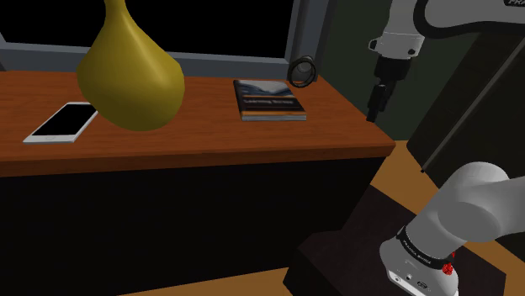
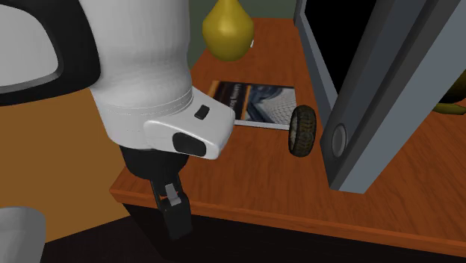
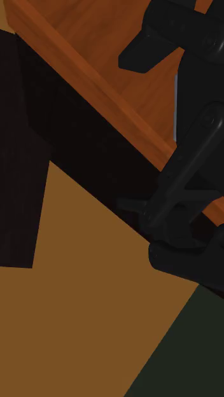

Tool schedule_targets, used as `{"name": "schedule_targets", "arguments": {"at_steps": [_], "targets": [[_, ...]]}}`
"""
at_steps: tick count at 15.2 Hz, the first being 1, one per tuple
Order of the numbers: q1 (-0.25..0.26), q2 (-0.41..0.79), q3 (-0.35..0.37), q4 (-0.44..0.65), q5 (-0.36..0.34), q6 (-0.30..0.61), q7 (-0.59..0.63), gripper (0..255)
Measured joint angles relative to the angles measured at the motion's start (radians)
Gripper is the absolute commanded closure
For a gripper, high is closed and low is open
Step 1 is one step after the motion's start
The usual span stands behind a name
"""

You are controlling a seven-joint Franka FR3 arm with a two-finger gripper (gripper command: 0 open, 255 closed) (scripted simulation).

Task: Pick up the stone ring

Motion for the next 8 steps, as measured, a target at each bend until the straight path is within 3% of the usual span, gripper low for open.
{"name": "schedule_targets", "arguments": {"at_steps": [3, 8], "targets": [[0.011, 0.034, -0.017, 0.030, -0.009, 0.020, -0.046, 0], [0.056, 0.181, -0.086, 0.167, -0.030, 0.093, -0.238, 0]]}}
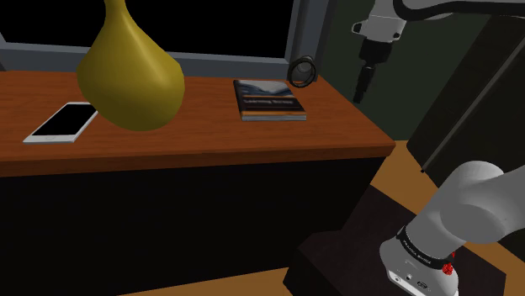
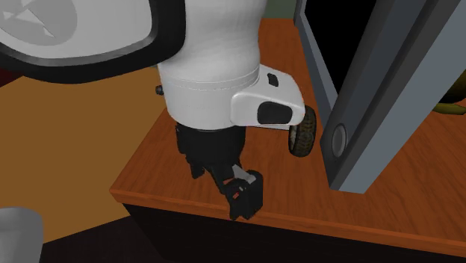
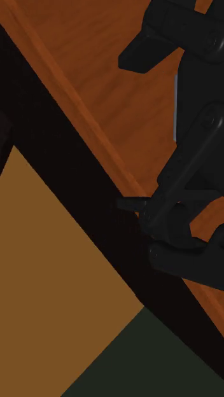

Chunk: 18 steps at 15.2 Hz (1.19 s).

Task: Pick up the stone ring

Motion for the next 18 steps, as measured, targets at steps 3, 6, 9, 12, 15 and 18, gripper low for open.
{"name": "schedule_targets", "arguments": {"at_steps": [3, 6, 9, 12, 15, 18], "targets": [[0.031, 0.081, -0.035, 0.077, 0.005, 0.043, -0.118, 0], [0.064, 0.170, -0.061, 0.180, 0.024, 0.065, -0.232, 0], [0.093, 0.274, -0.089, 0.301, 0.054, 0.080, -0.352, 0], [0.115, 0.347, -0.111, 0.408, 0.090, 0.033, -0.472, 0], [0.125, 0.403, -0.131, 0.518, 0.123, -0.125, -0.557, 0], [0.128, 0.392, -0.129, 0.482, 0.128, -0.063, -0.577, 0]]}}
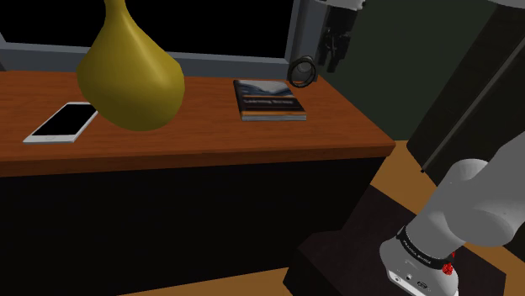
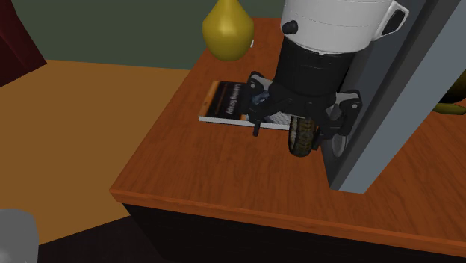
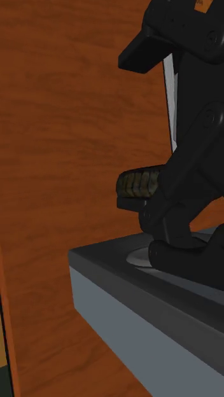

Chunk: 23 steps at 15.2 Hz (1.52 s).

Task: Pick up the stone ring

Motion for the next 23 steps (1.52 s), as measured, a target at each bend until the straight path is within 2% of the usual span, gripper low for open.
{"name": "schedule_targets", "arguments": {"at_steps": [3, 4, 5, 7, 12, 14, 17, 23], "targets": [[0.001, -0.037, 0.007, -0.079, -0.007, 0.119, 0.002, 0], [0.004, -0.021, 0.008, -0.064, -0.002, 0.117, 0.006, 0], [0.004, -0.030, 0.010, -0.079, -0.004, 0.133, 0.004, 255], [0.002, -0.062, 0.007, -0.101, -0.005, 0.215, -0.009, 255], [0.003, -0.037, 0.002, -0.053, 0.005, 0.150, -0.018, 255], [0.004, -0.021, -0.003, -0.012, 0.009, 0.076, -0.025, 255], [0.003, -0.037, 0.004, -0.054, -0.002, 0.150, -0.003, 255], [0.003, 0.000, -0.002, 0.034, -0.001, -0.004, -0.005, 255]]}}
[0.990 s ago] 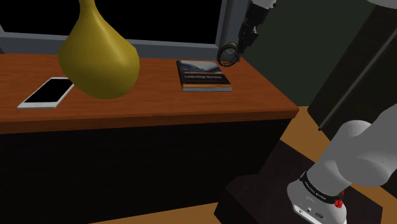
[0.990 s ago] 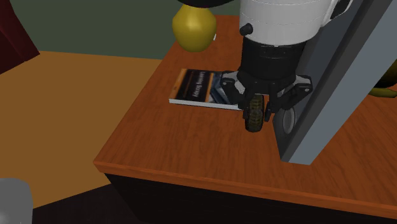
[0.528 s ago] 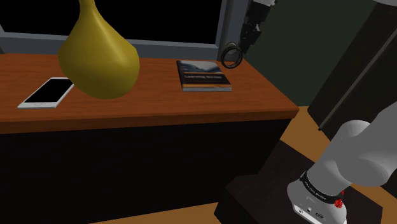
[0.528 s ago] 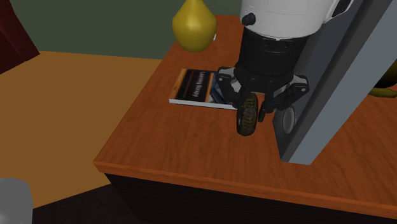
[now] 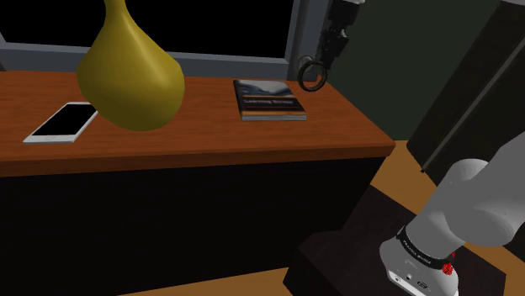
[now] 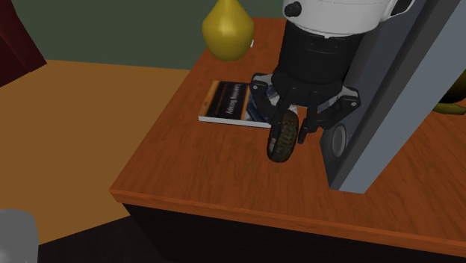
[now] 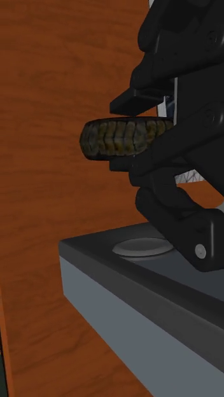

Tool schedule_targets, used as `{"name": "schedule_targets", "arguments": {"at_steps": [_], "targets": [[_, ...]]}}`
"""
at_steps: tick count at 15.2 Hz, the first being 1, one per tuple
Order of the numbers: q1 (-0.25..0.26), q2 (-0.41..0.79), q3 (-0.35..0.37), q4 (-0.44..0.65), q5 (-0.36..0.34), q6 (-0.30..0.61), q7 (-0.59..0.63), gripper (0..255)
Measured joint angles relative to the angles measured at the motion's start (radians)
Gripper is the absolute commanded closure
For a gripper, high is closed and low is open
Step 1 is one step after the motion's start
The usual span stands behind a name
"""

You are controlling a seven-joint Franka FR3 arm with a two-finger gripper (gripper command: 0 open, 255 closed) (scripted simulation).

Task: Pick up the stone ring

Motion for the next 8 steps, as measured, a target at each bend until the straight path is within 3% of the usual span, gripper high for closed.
{"name": "schedule_targets", "arguments": {"at_steps": [2, 3, 6, 8], "targets": [[0.000, 0.016, 0.000, 0.032, 0.002, -0.049, 0.012, 255], [0.003, 0.016, 0.005, 0.024, 0.000, -0.025, 0.016, 255], [0.001, 0.051, 0.000, 0.103, 0.006, -0.142, 0.006, 255], [0.002, 0.056, 0.002, 0.127, 0.006, -0.135, 0.013, 255]]}}
